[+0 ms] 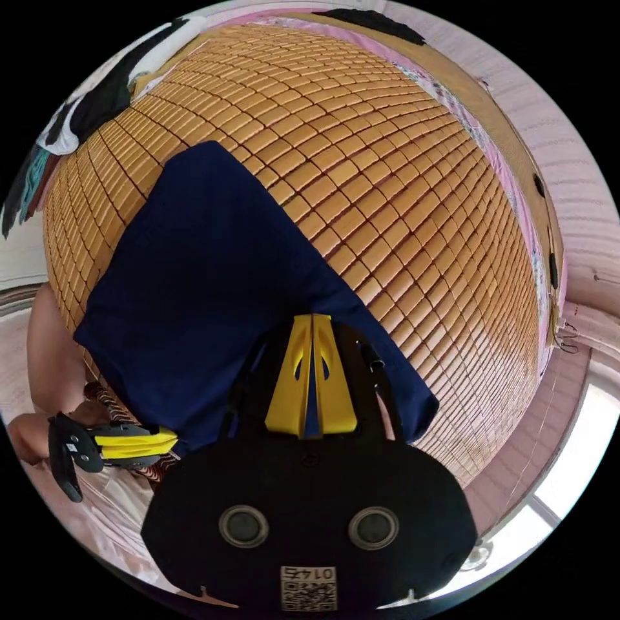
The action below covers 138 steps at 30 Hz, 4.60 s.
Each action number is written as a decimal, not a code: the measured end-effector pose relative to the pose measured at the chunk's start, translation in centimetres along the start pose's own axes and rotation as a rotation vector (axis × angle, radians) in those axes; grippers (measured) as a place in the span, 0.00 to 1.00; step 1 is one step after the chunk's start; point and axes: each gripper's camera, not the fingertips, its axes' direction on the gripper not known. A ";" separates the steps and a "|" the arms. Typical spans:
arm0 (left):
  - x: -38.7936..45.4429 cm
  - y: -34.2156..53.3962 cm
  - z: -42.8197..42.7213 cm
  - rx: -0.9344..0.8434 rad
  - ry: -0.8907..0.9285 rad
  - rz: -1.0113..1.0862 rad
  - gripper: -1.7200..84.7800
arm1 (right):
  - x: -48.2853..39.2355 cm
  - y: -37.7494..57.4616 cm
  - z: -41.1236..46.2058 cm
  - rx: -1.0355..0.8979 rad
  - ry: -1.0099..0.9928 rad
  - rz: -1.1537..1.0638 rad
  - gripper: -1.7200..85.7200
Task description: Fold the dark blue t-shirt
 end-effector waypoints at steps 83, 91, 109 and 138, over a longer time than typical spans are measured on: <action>-0.8 -3.0 -6.9 0.205 0.299 -0.096 0.02 | 11.8 43.0 10.7 0.696 -0.451 0.704 0.03; -6.9 -2.1 -4.0 0.133 0.227 -0.439 0.02 | 10.9 31.3 12.7 0.484 -0.374 0.699 0.03; -7.3 -1.2 -4.6 0.028 0.064 -0.513 0.15 | 6.6 27.8 13.5 0.404 -0.101 0.301 0.15; 8.3 -3.7 -10.1 0.269 0.179 0.197 0.05 | 3.6 68.0 5.6 1.183 -0.241 0.732 0.04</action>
